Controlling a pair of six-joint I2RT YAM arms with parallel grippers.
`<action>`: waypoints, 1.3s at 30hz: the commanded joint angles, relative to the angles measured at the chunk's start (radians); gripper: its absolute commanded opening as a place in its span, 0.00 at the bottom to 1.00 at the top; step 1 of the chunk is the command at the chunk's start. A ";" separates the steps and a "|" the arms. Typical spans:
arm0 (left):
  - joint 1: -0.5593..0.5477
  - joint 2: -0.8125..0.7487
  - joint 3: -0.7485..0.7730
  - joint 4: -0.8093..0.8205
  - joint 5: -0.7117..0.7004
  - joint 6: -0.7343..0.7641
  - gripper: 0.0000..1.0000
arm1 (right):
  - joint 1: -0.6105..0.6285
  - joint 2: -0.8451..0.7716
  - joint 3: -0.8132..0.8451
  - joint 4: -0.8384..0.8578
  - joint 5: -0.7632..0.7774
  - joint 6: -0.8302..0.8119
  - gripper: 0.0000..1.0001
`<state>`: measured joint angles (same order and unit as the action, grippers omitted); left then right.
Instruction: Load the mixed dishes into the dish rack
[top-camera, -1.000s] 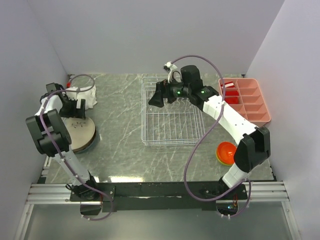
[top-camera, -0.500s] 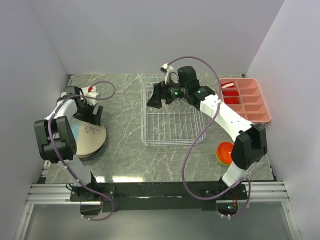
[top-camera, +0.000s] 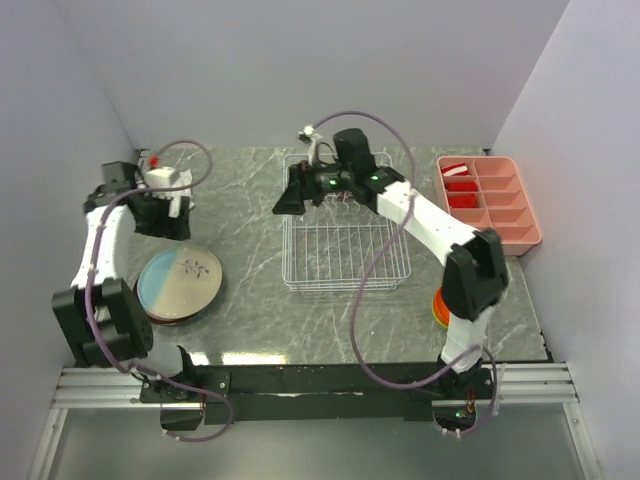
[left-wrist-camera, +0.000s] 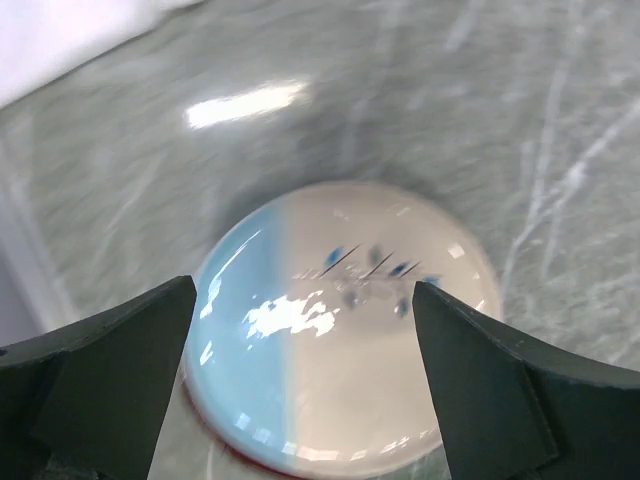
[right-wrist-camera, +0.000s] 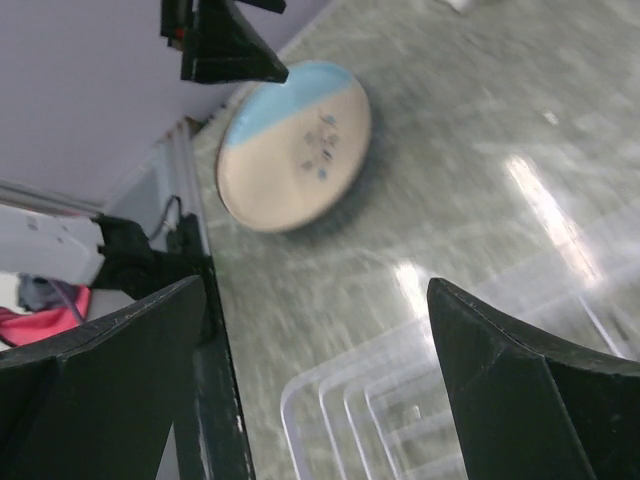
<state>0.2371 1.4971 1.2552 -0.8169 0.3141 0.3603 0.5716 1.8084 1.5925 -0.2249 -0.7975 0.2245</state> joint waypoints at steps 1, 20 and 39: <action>0.082 -0.125 -0.016 -0.077 -0.027 0.002 0.96 | 0.071 0.150 0.173 0.119 -0.115 0.123 1.00; 0.338 -0.285 -0.293 -0.062 -0.184 -0.047 0.98 | 0.270 0.486 0.290 0.151 0.058 0.532 0.92; 0.355 -0.143 -0.434 0.048 -0.092 0.022 0.84 | 0.340 0.608 0.368 0.085 0.176 0.613 0.73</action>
<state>0.5880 1.3281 0.8513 -0.8108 0.1890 0.3397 0.8974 2.3924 1.9179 -0.1238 -0.6621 0.8158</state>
